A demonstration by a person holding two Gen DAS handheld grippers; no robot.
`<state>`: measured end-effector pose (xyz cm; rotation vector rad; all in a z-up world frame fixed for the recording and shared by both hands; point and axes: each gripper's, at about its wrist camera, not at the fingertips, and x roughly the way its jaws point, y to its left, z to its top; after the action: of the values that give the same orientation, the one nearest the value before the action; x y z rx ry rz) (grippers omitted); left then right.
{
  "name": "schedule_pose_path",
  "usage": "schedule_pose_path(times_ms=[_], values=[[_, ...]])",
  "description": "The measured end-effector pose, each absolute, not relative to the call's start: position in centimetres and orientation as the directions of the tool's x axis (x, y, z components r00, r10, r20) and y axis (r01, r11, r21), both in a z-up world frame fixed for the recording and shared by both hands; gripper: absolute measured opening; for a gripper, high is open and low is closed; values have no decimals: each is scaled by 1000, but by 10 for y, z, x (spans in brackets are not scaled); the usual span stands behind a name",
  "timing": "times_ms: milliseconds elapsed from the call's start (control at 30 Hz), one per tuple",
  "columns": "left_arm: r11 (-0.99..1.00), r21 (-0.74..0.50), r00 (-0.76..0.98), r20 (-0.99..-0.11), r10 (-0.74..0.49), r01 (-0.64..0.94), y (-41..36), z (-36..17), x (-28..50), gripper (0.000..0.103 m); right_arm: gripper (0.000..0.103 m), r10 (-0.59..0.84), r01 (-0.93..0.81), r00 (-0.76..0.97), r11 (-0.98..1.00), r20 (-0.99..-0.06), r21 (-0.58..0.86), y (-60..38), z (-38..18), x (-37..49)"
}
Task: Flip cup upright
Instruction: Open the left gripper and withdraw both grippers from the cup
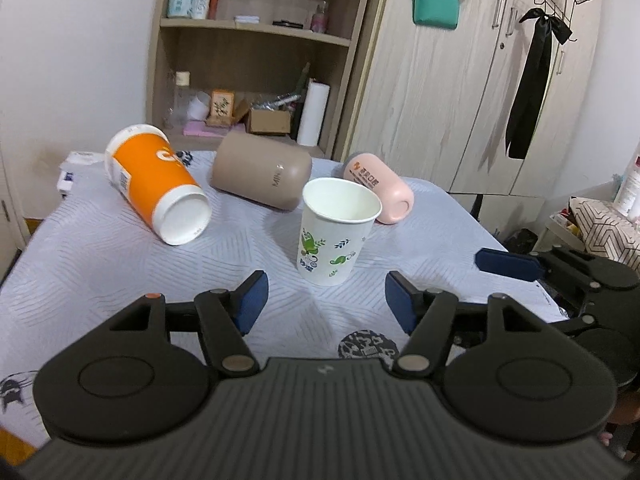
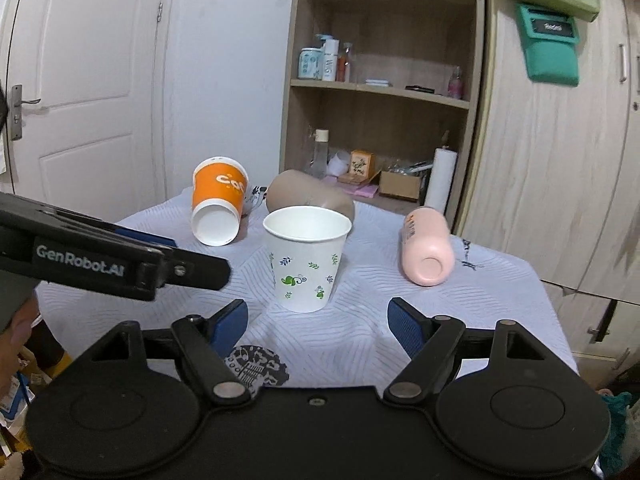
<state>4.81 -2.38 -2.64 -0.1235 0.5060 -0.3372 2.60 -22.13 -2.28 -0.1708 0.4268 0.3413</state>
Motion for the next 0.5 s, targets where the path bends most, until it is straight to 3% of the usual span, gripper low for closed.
schedule_pose_path(times_ms=[300, 500], values=[[967, -160, 875, -416, -249, 199, -14, -18, 13, 67, 81, 222, -241, 912, 970, -344, -13, -239, -8, -3], [966, -190, 884, -402, -238, 173, -3, -16, -4, 67, 86, 149, -175, 941, 983, -305, -59, -239, -3, -18]])
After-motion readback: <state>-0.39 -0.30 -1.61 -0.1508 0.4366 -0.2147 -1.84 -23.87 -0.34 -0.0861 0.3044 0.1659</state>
